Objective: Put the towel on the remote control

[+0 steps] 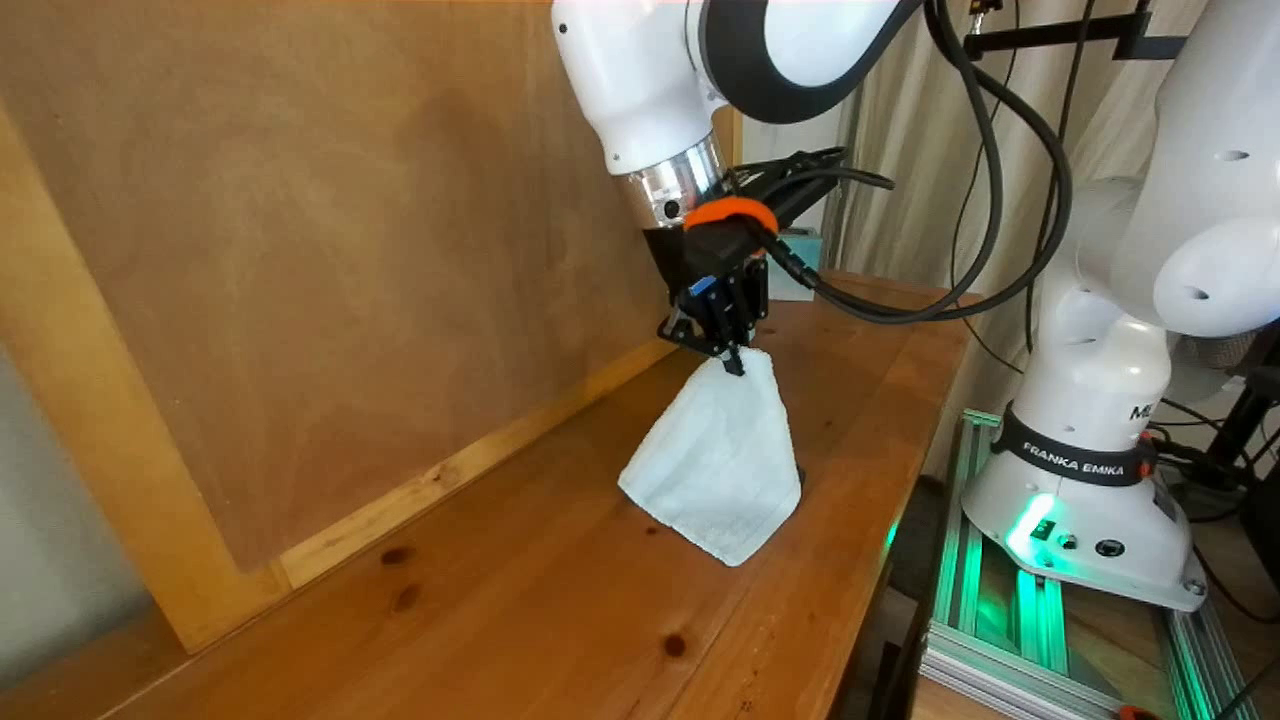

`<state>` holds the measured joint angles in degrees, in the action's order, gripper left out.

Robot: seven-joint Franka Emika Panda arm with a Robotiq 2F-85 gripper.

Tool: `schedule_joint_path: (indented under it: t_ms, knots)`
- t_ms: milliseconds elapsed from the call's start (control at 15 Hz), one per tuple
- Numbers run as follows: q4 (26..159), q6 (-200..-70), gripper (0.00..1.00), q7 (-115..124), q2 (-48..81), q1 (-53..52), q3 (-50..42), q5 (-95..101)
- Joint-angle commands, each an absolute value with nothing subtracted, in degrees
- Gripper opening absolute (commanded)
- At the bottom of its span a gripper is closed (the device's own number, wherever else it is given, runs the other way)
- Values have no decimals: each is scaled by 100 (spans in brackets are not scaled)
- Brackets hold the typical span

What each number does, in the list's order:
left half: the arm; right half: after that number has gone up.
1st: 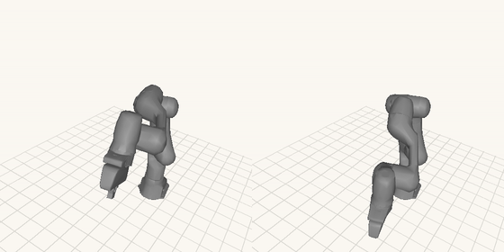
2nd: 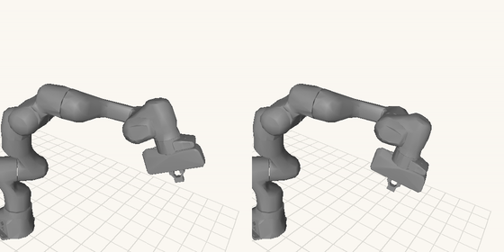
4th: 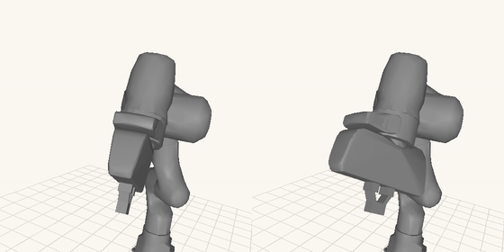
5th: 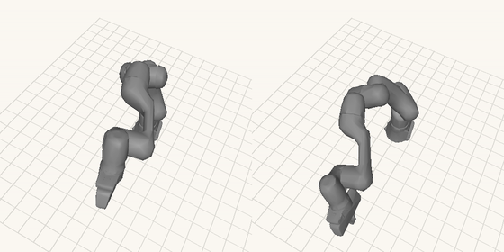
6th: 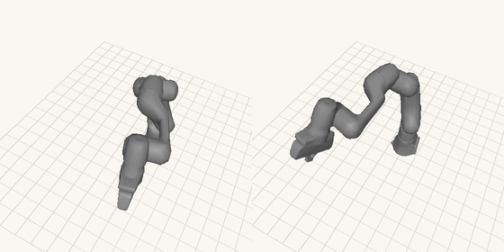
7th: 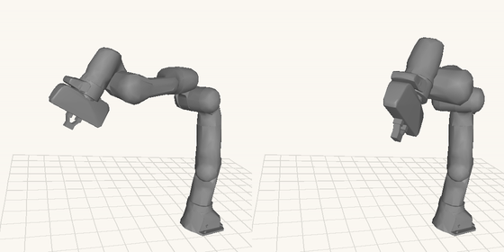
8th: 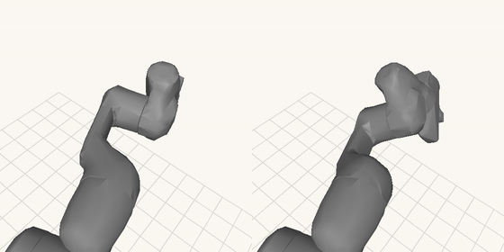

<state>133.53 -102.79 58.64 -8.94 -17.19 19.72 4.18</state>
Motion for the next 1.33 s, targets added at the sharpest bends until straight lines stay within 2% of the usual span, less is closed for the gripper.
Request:
schedule_joint_path:
  t_ms: [0, 467, 533, 600, 1200, 1267]
  knots:
    - [13756, -10094, 2, 6203, -1256, -1569, 1947, 575]
    - [14386, -10250, 2, 6528, -1332, -1313, 1866, 971]
    - [14460, -10279, 32, 6579, -1327, -1287, 1853, 969]
    - [14549, -10325, 33, 6558, -1334, -1281, 1835, 925]
    - [14467, -9965, 95, 6678, -2111, -1441, 1929, 527]
    - [14431, -10050, 99, 6730, -2345, -1489, 1922, 250]
